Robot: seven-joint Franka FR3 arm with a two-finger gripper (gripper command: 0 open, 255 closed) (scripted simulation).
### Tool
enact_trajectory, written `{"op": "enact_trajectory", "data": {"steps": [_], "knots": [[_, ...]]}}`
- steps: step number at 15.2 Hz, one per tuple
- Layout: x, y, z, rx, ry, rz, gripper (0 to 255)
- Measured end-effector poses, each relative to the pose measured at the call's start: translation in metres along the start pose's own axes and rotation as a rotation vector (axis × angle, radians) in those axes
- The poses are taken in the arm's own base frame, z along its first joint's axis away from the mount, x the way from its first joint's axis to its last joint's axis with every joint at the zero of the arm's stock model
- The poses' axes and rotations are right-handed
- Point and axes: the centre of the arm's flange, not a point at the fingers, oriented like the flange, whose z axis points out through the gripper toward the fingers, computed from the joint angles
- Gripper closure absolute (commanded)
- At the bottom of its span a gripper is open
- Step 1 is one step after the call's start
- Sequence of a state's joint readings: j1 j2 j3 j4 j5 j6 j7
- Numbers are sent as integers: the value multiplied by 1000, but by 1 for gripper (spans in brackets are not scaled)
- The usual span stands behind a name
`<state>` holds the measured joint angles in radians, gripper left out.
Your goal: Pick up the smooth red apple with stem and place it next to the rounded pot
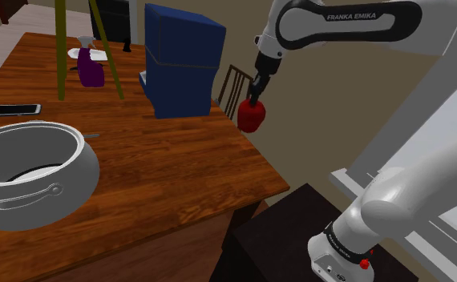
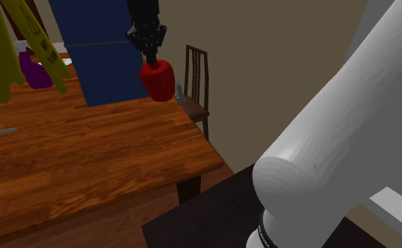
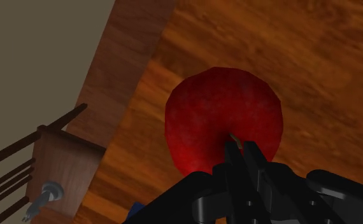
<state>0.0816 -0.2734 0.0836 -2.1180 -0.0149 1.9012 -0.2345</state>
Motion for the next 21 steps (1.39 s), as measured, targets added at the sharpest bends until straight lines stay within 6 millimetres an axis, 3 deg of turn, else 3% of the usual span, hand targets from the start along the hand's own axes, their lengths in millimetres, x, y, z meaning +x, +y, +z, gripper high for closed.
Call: {"op": "enact_trajectory", "data": {"steps": [19, 21], "knots": [[4, 7, -99, 0, 0, 0, 255], [6, 0, -105, 0, 0, 0, 255]]}}
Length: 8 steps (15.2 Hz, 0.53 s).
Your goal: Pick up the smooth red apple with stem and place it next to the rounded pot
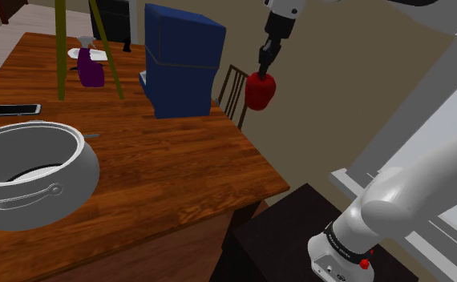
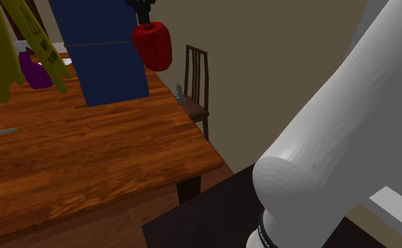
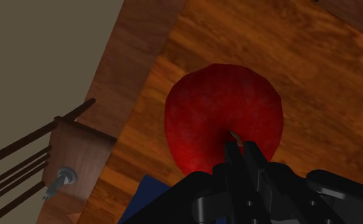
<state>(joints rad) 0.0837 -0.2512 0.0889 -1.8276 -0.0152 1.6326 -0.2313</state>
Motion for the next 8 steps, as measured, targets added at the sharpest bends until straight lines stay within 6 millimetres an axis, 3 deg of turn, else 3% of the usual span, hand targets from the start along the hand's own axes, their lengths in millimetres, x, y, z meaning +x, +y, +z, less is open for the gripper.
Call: {"op": "enact_trajectory", "data": {"steps": [8], "knots": [[30, -94, -1, 0, 0, -1, 255]]}}
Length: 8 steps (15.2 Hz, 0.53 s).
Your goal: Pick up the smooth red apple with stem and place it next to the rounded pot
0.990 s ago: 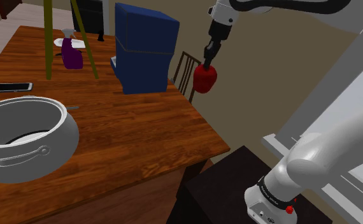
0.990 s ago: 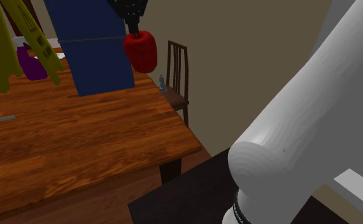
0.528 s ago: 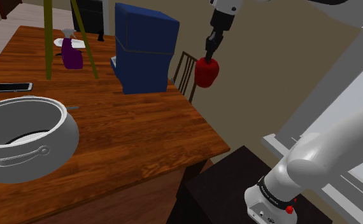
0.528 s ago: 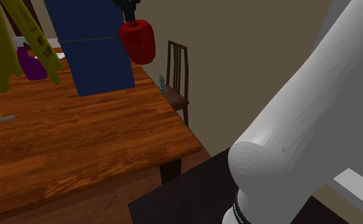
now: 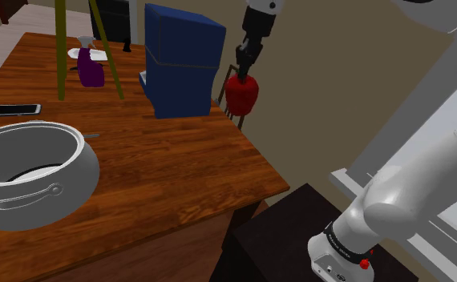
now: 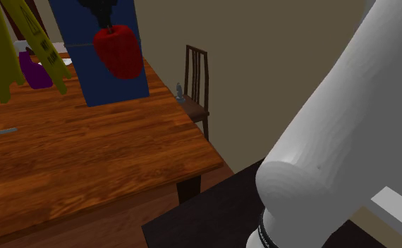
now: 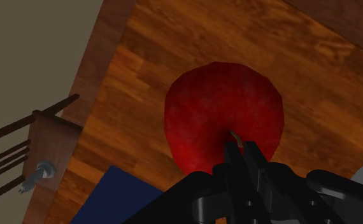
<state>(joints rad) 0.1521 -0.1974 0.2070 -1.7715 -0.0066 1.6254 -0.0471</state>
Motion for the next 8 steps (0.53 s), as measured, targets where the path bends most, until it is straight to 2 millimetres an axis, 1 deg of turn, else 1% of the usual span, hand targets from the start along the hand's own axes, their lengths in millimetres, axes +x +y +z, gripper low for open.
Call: {"op": "enact_trajectory", "data": {"steps": [2, 6, 8], "knots": [[6, -24, -6, 0, 0, 0, 255], [20, -77, -2, 0, -1, 0, 255], [26, -103, -7, -1, -1, -1, 255]]}}
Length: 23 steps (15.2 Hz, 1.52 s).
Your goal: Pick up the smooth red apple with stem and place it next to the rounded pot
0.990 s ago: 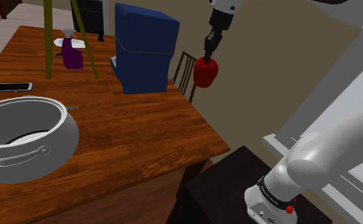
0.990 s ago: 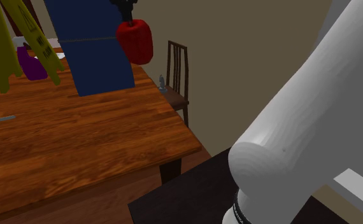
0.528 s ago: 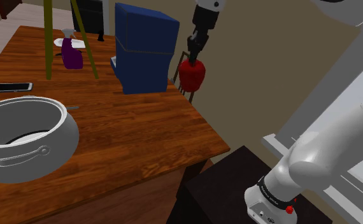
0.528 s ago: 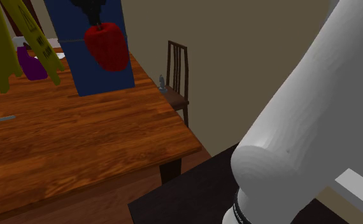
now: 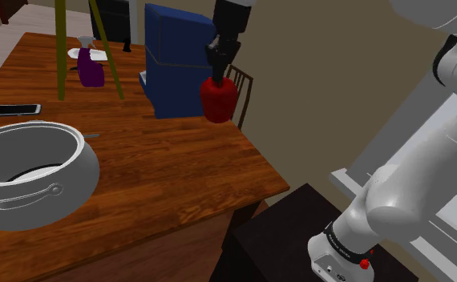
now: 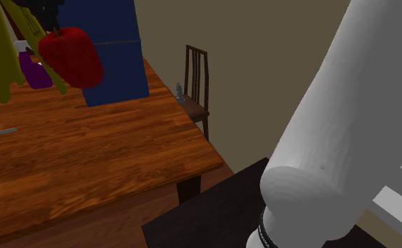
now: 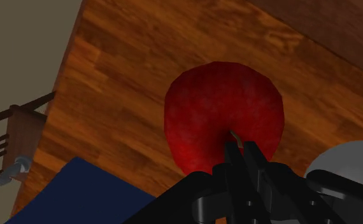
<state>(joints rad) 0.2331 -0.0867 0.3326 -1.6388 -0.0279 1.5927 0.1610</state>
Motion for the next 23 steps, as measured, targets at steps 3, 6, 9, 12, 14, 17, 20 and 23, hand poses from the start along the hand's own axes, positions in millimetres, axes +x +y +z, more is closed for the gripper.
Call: {"op": "enact_trajectory", "data": {"steps": [3, 6, 9, 12, 14, 17, 20, 23], "knots": [[12, -39, -3, 0, 1, 0, 255], [24, -76, -4, 0, 0, 0, 255], [37, -113, -2, 0, 0, 0, 255], [48, -153, -5, 1, 1, 0, 255], [55, -176, -4, 1, 1, 0, 255], [66, -221, -10, 4, 6, -5, 255], [70, -234, 1, 1, 0, 1, 255], [70, -237, 17, 0, 0, 2, 255]]}}
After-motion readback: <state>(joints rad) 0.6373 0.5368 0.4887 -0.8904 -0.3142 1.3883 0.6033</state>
